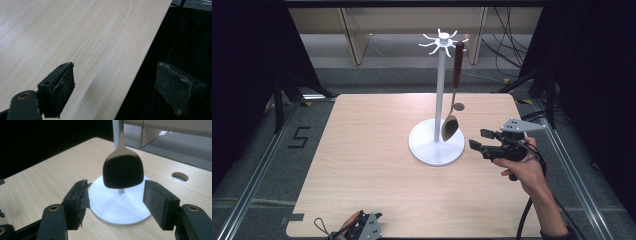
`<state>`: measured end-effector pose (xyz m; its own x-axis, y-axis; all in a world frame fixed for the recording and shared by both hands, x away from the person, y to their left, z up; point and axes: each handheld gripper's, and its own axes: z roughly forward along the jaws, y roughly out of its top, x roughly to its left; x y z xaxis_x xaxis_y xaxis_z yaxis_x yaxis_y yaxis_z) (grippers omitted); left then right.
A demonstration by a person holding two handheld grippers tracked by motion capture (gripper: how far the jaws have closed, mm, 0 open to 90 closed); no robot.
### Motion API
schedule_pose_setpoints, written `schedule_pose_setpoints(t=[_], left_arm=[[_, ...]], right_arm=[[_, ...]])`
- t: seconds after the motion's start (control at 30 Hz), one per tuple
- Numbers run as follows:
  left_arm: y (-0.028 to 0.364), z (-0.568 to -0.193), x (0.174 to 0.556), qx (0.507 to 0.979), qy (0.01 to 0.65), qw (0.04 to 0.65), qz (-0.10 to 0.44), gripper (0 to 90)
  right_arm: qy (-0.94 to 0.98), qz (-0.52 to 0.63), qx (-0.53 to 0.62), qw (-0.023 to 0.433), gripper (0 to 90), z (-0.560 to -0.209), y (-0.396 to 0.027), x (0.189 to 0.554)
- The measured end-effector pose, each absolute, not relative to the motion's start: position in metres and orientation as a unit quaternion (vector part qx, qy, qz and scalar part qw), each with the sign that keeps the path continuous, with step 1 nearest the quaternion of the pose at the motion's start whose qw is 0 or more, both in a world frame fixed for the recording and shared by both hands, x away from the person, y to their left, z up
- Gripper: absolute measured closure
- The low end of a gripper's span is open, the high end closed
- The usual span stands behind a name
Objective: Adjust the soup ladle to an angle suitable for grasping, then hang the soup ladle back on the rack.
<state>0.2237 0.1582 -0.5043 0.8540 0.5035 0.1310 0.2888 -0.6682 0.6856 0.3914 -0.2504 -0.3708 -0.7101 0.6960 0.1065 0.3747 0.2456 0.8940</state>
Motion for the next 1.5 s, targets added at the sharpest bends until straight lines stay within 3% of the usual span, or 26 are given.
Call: schedule_pose_setpoints(t=[0.8, 1.5], left_arm=[[0.161, -0.504, 0.221, 0.898, 0.219, 0.346, 0.16, 15.2], [0.163, -0.504, 0.222, 0.896, 0.223, 0.343, 0.169, 15.1]], right_arm=[[0.811, 0.454, 0.348, 0.119, 35.3, -0.41, -0.233, 0.381], [0.821, 0.445, 0.335, 0.123, 33.6, -0.434, -0.238, 0.361]])
